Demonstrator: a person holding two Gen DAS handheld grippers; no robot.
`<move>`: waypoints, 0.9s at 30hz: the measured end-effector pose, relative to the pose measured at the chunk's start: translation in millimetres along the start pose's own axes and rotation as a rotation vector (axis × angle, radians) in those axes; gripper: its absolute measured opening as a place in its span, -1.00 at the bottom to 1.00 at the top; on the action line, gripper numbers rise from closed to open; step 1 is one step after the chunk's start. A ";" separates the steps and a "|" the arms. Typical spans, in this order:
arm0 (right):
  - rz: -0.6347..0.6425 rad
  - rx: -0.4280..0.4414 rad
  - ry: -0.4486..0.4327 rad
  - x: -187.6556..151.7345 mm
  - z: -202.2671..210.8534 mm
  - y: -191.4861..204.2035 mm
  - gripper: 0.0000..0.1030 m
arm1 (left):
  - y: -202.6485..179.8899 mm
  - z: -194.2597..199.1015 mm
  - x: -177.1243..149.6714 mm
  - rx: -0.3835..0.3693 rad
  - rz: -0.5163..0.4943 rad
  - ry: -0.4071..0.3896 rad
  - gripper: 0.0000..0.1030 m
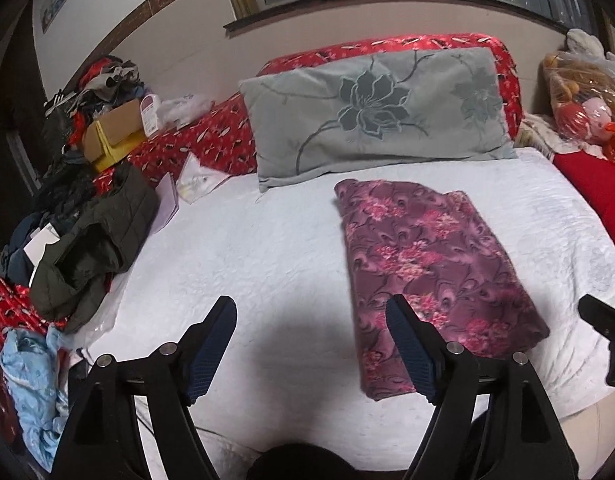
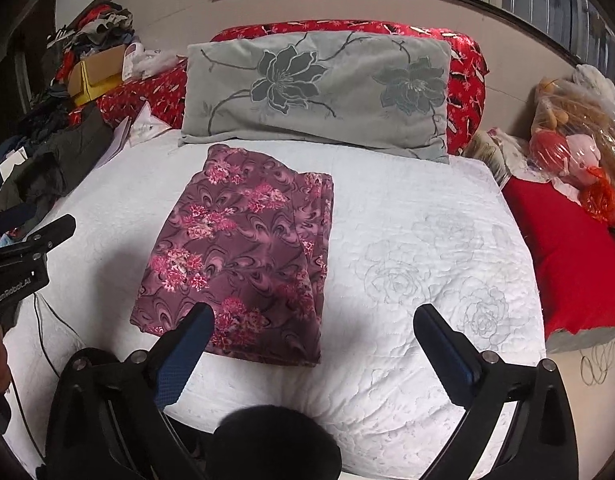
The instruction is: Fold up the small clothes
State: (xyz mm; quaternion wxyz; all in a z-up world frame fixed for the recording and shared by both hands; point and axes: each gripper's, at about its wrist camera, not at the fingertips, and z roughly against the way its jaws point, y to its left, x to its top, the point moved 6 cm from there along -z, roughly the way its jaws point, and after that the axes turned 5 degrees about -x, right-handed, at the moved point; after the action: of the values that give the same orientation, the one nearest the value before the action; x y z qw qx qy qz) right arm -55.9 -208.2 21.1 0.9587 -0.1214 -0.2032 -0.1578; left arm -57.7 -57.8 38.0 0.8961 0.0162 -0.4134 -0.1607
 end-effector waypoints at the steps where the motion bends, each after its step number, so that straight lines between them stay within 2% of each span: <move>1: 0.005 -0.005 -0.003 0.0 0.4 0.1 0.97 | -1.2 1.3 0.0 -0.001 0.000 0.000 0.52; 10: 0.007 -0.017 -0.028 -1.2 7.3 -2.7 0.97 | -3.7 13.3 4.0 -0.021 0.022 -0.010 0.53; 27: 0.023 -0.058 -0.058 0.2 14.1 -8.7 0.98 | -11.9 11.3 2.5 -0.061 0.031 0.021 0.53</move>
State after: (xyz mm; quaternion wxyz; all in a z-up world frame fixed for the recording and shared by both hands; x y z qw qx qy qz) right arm -63.8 -212.1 35.1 0.9502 -0.1560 -0.2250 -0.1491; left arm -67.8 -68.7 45.3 0.9029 -0.0159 -0.3990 -0.1590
